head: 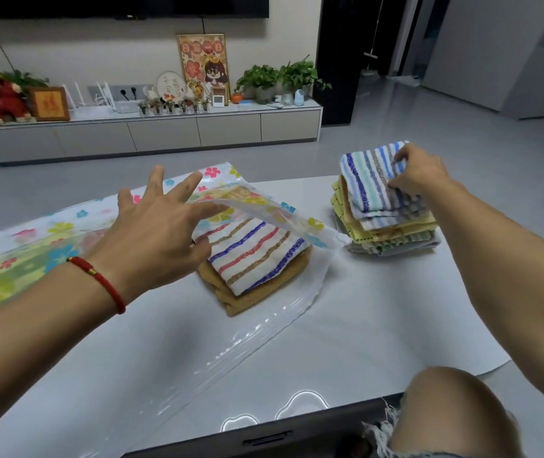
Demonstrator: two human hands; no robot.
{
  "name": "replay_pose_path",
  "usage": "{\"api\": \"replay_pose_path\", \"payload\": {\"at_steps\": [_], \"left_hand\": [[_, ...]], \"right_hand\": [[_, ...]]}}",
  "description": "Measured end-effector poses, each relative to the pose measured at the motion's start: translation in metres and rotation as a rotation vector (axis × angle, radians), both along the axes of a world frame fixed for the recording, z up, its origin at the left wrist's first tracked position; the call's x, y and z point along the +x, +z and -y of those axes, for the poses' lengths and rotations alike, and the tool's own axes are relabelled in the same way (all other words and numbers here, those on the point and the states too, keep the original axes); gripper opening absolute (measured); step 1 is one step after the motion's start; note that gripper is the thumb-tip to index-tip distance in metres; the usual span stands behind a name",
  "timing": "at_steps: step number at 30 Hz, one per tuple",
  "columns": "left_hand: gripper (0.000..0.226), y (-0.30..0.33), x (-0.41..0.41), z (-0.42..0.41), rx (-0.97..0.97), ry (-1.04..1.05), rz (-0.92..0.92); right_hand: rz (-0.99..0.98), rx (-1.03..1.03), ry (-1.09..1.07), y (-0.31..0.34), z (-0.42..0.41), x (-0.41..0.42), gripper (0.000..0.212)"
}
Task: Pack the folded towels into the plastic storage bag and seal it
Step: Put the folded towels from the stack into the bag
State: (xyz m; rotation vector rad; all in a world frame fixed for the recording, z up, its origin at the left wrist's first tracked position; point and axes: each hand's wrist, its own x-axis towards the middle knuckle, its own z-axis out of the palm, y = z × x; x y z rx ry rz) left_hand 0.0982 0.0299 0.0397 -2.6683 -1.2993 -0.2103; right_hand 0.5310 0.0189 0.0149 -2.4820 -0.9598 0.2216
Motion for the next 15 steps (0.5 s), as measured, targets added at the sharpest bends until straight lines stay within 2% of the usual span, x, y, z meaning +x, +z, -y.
{"api": "replay_pose_path", "payload": {"at_steps": [2, 6, 8, 10, 12, 15], "left_hand": [[0.056, 0.004, -0.002, 0.001, -0.018, -0.001, -0.011], [0.046, 0.009, -0.012, 0.003, -0.013, -0.028, -0.094], [0.04, 0.011, -0.022, 0.006, 0.008, -0.021, -0.144], [0.035, 0.014, -0.035, 0.01, 0.013, -0.003, -0.177], [0.036, 0.016, -0.052, 0.013, 0.007, 0.024, -0.227], [0.041, 0.016, -0.079, 0.018, -0.026, 0.092, -0.334]], "right_hand": [[-0.191, 0.068, 0.042, 0.012, 0.006, 0.001, 0.05], [-0.823, 0.132, 0.11, 0.029, 0.037, -0.008, 0.018], [-0.99, 0.175, 0.132, 0.032, 0.062, -0.018, 0.015], [-1.055, 0.23, 0.211, 0.034, 0.088, -0.03, 0.021], [-1.032, 0.234, 0.306, 0.035, 0.117, -0.048, 0.035], [-0.931, 0.015, 0.539, 0.038, 0.153, -0.089, 0.046]]}}
